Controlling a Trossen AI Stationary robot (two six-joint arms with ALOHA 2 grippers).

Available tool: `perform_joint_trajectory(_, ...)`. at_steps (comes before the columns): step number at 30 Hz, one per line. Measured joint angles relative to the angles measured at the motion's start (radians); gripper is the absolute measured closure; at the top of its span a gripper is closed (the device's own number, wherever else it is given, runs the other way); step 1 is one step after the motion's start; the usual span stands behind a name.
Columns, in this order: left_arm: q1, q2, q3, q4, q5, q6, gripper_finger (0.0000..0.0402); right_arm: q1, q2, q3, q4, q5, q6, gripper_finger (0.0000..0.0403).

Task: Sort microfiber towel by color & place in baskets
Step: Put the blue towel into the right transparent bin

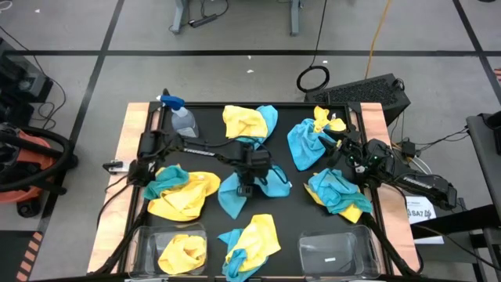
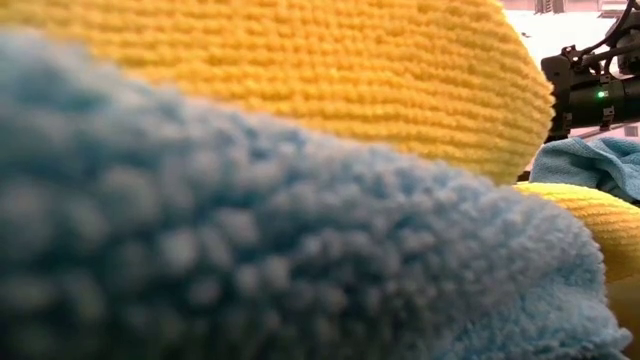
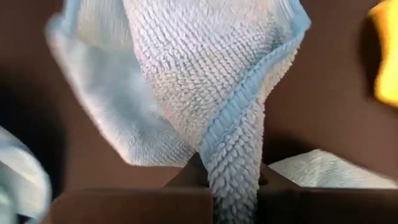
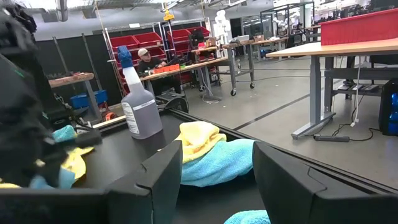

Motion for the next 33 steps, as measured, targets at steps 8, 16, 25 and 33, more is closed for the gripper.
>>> perform_joint_trajectory(8, -0.047, -0.001, 0.178, -0.118, -0.105, 0.055, 0.0396, 0.0, 0.0, -0.004, 0.064, 0.003, 0.002, 0.0216)
perform_joint_trajectory(16, -0.077, -0.001, 0.301, -0.197, -0.203, 0.068, 0.0396, 0.0, 0.0, -0.002, 0.171, -0.006, 0.1, 0.0216)
perform_joint_trajectory(25, -0.117, -0.011, 0.37, -0.219, -0.331, 0.117, 0.0396, 0.0, 0.004, -0.002, 0.292, -0.248, 0.143, 0.0209)
perform_joint_trajectory(33, -0.137, -0.011, 0.437, -0.212, -0.439, 0.181, 0.0393, 0.002, 0.032, 0.059, 0.311, -0.398, 0.133, 0.0141)
